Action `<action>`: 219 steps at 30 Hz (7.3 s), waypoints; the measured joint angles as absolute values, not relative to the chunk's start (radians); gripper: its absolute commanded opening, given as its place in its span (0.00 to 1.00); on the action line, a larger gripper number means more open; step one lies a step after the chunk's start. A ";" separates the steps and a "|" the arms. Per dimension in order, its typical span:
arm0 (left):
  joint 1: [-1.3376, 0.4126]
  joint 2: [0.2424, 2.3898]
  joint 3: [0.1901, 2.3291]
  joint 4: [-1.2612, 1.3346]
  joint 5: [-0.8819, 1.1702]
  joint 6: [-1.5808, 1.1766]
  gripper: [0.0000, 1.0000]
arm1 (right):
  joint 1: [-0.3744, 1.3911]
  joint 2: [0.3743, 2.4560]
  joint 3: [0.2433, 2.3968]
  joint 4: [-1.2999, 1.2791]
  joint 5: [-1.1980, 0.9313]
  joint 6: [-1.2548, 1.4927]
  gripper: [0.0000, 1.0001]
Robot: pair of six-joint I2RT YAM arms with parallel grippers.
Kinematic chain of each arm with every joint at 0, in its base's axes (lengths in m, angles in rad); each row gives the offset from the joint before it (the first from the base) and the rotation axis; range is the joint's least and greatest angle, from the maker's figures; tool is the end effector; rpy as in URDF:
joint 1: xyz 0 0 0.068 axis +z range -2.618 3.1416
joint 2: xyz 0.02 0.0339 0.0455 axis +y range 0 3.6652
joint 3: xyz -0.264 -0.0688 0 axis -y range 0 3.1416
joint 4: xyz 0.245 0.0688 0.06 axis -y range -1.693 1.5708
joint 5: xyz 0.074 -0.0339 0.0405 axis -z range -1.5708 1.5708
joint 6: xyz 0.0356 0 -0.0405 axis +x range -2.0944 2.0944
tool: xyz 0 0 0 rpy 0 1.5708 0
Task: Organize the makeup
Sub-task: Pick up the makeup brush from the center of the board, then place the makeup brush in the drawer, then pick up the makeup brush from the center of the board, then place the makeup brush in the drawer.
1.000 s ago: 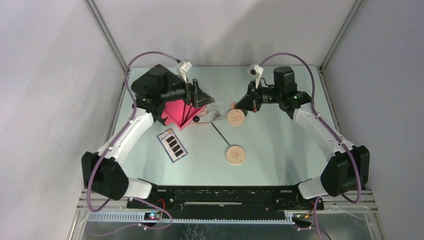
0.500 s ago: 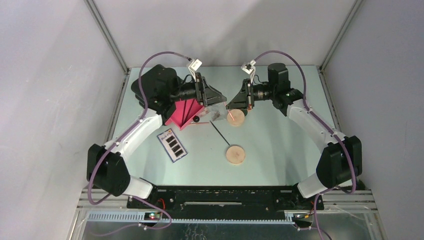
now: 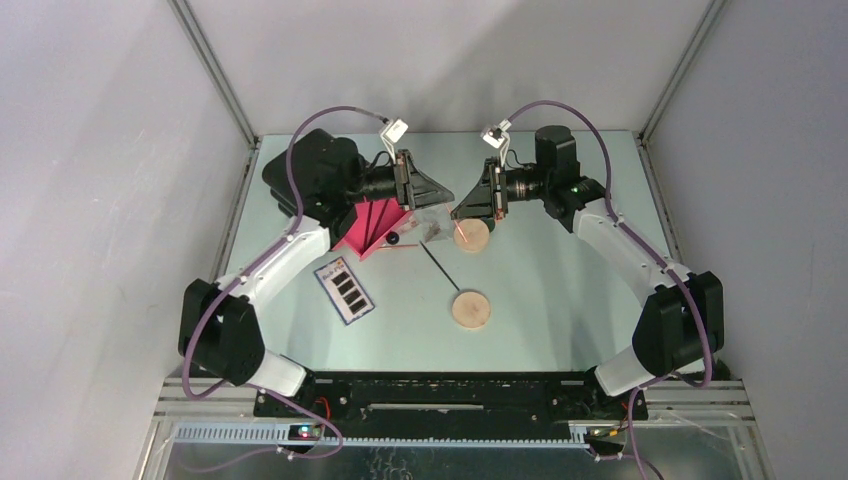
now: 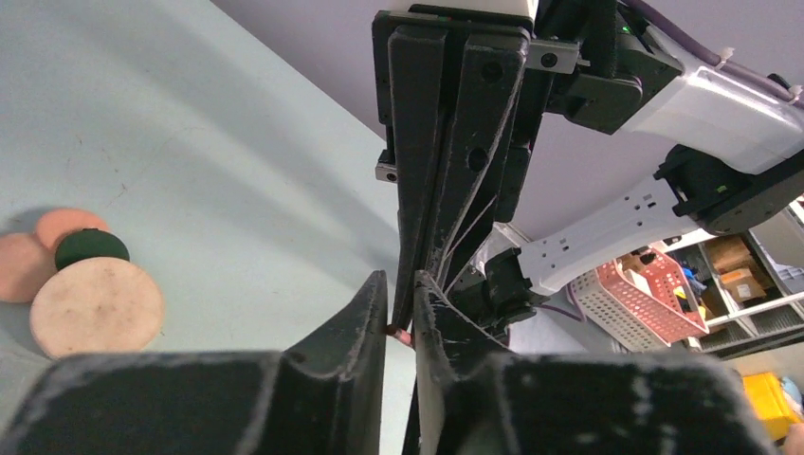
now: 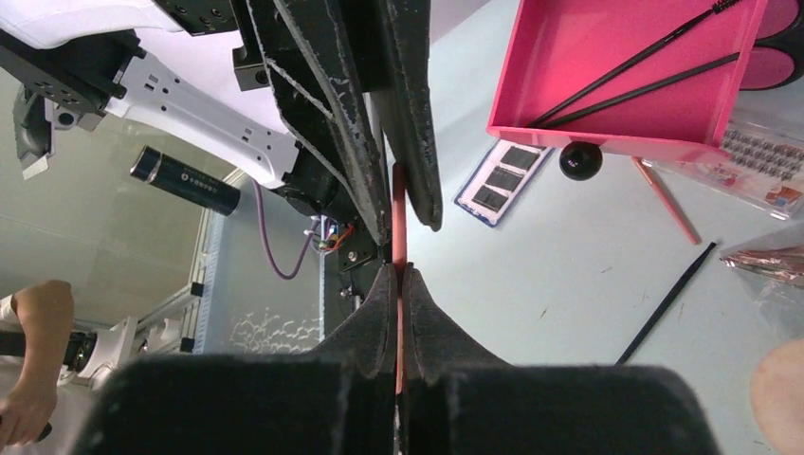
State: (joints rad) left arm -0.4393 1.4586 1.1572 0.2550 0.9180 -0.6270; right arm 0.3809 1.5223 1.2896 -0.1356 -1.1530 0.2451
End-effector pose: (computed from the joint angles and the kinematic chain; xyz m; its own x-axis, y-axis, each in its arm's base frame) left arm 0.2936 -0.1692 0.3560 -0.6069 -0.1085 -0.7873 0.7661 0.1834 -0.6159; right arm 0.3053 0.1573 0.3472 -0.5529 -0.1154 -0.8252 -0.8332 0.0904 0.5456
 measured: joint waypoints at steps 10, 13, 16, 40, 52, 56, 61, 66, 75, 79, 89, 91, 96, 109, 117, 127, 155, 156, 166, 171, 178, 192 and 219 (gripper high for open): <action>-0.439 1.459 1.156 0.260 0.931 -0.639 0.00 | 0.380 1.522 1.290 -0.139 -1.161 0.242 0.21; -0.439 1.457 1.159 0.202 0.924 -0.598 0.00 | 0.379 1.522 1.290 -0.159 -1.155 0.231 0.45; -0.434 1.457 1.164 0.077 0.898 -0.514 0.00 | 0.369 1.521 1.290 -0.176 -1.148 0.209 0.57; -0.324 1.618 1.724 -0.857 0.132 0.136 0.00 | 0.263 1.434 1.246 -0.484 -0.995 -0.181 0.58; -0.320 1.823 1.849 -0.961 0.027 0.141 0.13 | 0.263 1.434 1.235 -0.500 -0.968 -0.216 0.57; -0.319 1.835 1.859 -0.976 0.010 0.142 0.24 | 0.264 1.434 1.235 -0.507 -0.947 -0.231 0.58; -0.318 1.837 1.859 -0.982 -0.020 0.150 0.37 | 0.266 1.434 1.235 -0.509 -0.916 -0.243 0.58; -0.318 1.835 1.859 -0.981 -0.025 0.151 0.50 | 0.286 1.435 1.235 -0.516 -0.862 -0.257 0.58; -0.318 1.584 1.638 -0.861 0.034 0.167 0.83 | 0.434 1.495 1.235 -0.513 -0.655 -0.289 0.59; -0.317 1.390 1.480 -0.742 0.027 0.167 0.93 | 0.517 1.559 1.235 -0.498 -0.528 -0.290 0.59; -0.307 1.112 1.282 -0.532 -0.024 0.167 0.98 | 0.654 1.778 1.253 -0.476 -0.299 -0.286 0.59; -0.304 1.103 1.276 -0.509 -0.028 0.167 0.99 | 0.672 1.820 1.265 -0.477 -0.266 -0.286 0.58; -0.302 1.103 1.260 -0.488 -0.032 0.167 0.99 | 0.704 1.877 1.280 -0.480 -0.218 -0.286 0.57; -0.301 1.103 1.255 -0.480 -0.033 0.167 1.00 | 0.725 1.937 1.300 -0.480 -0.191 -0.285 0.50; -0.301 1.103 1.255 -0.480 -0.043 0.167 1.00 | 0.727 1.945 1.304 -0.479 -0.170 -0.286 0.26; -0.301 1.103 1.255 -0.480 -0.051 0.167 1.00 | 0.703 1.944 1.305 -0.484 -0.166 -0.302 0.00; -0.299 1.203 1.256 -0.359 0.394 -0.011 1.00 | 0.381 1.405 1.305 -0.445 -0.585 -0.180 0.00; -0.299 1.217 1.256 -0.334 0.436 -0.049 1.00 | 0.373 1.391 1.308 -0.432 -0.619 -0.154 0.00; -0.357 1.338 1.255 -0.015 0.698 -0.413 0.92 | 0.321 1.381 1.357 -0.260 -0.917 0.184 0.00; -0.430 1.357 1.256 0.139 0.743 -0.542 0.82 | 0.323 1.396 1.357 -0.184 -1.004 0.309 0.00; -0.466 1.433 1.256 0.281 0.774 -0.673 0.54 | 0.342 1.415 1.357 -0.124 -1.061 0.397 0.00; -0.465 1.461 1.255 0.382 0.846 -0.764 0.00 | 0.342 1.430 1.356 -0.120 -1.078 0.391 0.63; -0.346 1.492 1.375 -0.684 -0.015 0.140 0.06 | 0.257 1.362 1.272 -0.559 -0.936 -0.247 0.76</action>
State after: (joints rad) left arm -0.3462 1.4921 1.3746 -0.6838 -0.0154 0.1402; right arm 0.2565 1.3617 1.2724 -0.5591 -0.9363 -0.2470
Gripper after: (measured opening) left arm 0.041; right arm 0.767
